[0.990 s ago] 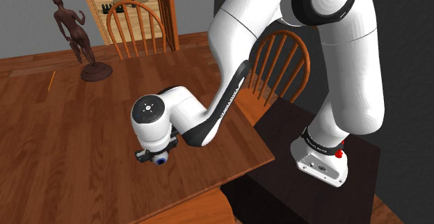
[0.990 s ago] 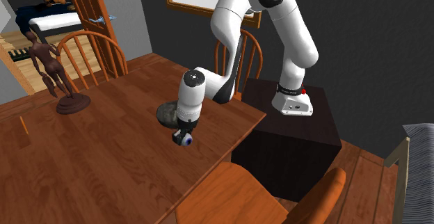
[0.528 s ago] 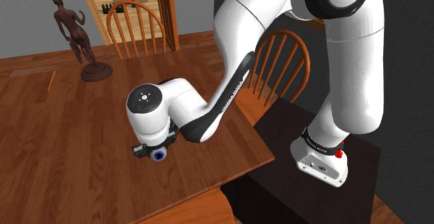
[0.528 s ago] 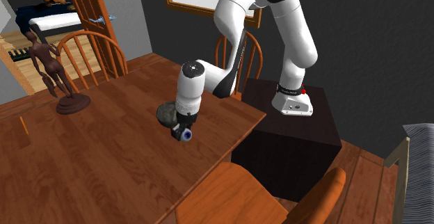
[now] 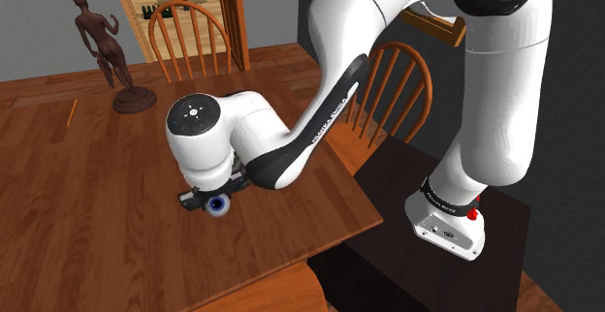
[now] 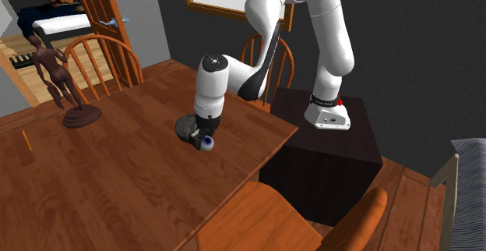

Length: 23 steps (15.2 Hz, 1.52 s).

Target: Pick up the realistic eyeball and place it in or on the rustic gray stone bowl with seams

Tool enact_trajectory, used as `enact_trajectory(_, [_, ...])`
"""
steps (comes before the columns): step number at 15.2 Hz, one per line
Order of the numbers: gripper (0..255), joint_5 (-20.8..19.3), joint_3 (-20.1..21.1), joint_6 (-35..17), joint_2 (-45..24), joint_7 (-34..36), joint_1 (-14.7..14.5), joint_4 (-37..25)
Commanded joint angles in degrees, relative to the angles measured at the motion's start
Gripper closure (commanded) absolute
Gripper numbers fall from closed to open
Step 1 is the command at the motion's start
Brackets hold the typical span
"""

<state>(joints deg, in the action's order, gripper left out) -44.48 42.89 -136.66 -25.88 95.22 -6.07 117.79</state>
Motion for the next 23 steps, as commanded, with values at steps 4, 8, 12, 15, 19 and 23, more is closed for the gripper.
enact_trajectory(4, [255,3.5,2.26,1.83,2.88,-2.57,1.7,0.02])
enact_trajectory(8, [255,6.36,3.97,3.45,5.13,-4.78,3.06,-0.31])
enact_trajectory(12, [255,9.2,5.54,5.17,7.32,-6.98,4.33,-0.87])
enact_trajectory(15, [255,10.61,5.91,5.21,8.52,-9.24,6.04,-0.67])
enact_trajectory(19, [255,12.04,5.1,3.21,9.66,-15.13,10.83,0.41])
enact_trajectory(23, [255,13.02,3.95,1.81,9.82,-20.89,15.01,0.38])
